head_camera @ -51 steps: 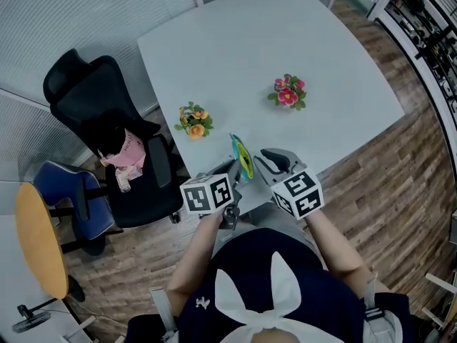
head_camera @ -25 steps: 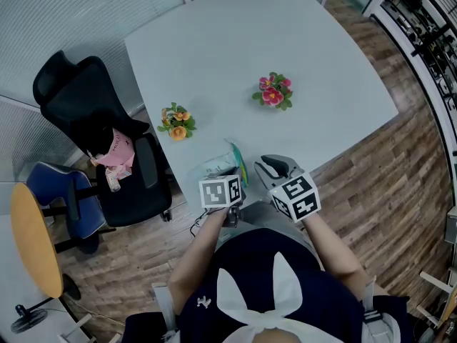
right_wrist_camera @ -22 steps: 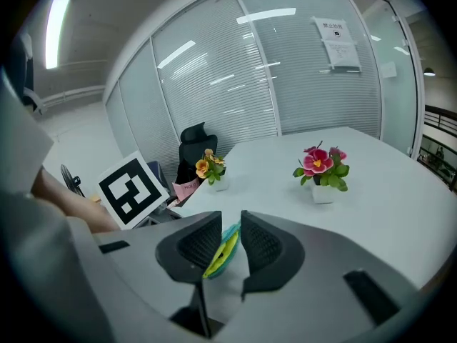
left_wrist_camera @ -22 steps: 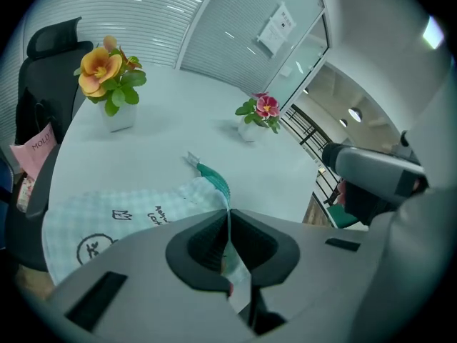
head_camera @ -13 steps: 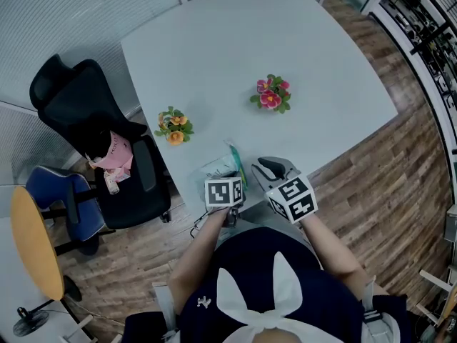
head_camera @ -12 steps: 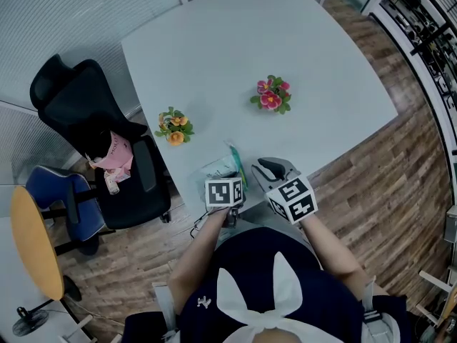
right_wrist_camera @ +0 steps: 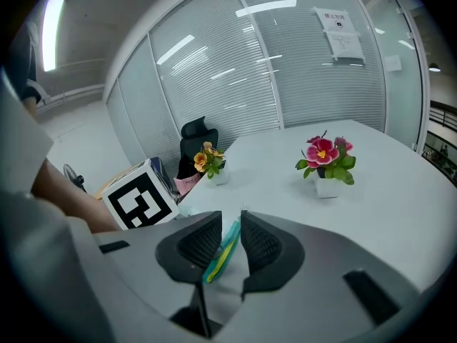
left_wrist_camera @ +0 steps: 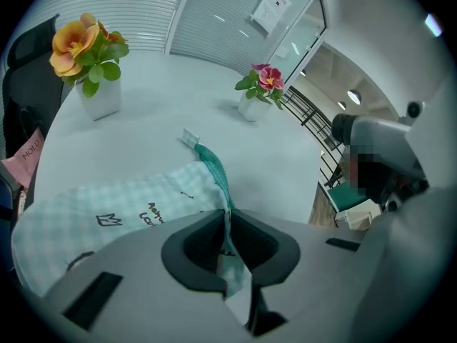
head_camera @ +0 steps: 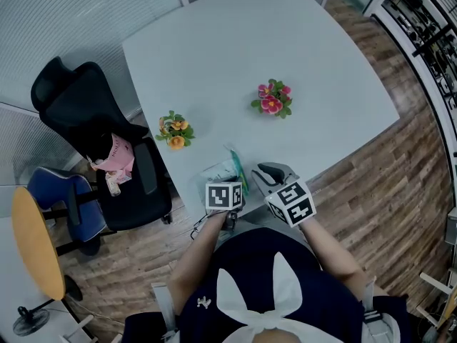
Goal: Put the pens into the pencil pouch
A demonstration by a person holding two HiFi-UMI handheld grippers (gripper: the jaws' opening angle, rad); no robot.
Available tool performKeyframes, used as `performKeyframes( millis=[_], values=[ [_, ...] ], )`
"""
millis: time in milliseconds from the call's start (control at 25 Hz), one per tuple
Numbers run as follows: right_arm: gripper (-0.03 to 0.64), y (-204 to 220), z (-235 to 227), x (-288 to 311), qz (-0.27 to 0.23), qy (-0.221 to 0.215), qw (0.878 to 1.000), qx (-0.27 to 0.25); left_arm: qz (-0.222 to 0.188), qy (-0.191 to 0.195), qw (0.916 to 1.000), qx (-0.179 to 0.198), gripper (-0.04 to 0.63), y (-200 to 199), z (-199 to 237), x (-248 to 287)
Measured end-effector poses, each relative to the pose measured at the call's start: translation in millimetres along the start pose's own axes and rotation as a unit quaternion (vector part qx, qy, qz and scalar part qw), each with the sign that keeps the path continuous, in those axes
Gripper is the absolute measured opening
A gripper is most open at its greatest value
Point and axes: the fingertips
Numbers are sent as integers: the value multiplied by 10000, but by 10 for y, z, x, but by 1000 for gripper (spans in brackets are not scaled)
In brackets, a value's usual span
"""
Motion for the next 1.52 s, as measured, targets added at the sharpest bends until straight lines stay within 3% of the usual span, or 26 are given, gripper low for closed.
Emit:
performKeyframes(
  millis=[120,320,680,920,1120,1520],
  values=[
    [88,14,-3,17,21,-17,10000,-49,-78,205,9997,-100,38,-14,-35,-9],
    [88,44,36,51,92,-53,9999,-123,-382,296,9986,-210,137,-82,-29,-111],
    [89,37,95,82,128,-79,9998,-145,-938,492,9937,-360,158,-245,16,-405],
    [87,-7,159,94,57,-87,9998,-187,-1444,32,9895,-48,158,-448,148,-709],
    [88,-84,252,61,-114,-78,9995,-280,-1909,-338,9809,167,153,-570,234,-1057],
    [64,-279,421,-78,-538,56,9981,-283,-2502,-611,9648,532,43,-637,164,-1551]
  ],
)
Point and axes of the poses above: the fingertips, and each gripper's own axes: x forward along the fingers, z to its left, y out of its underside, and after that the axes turned 5 degrees about x, right-handed
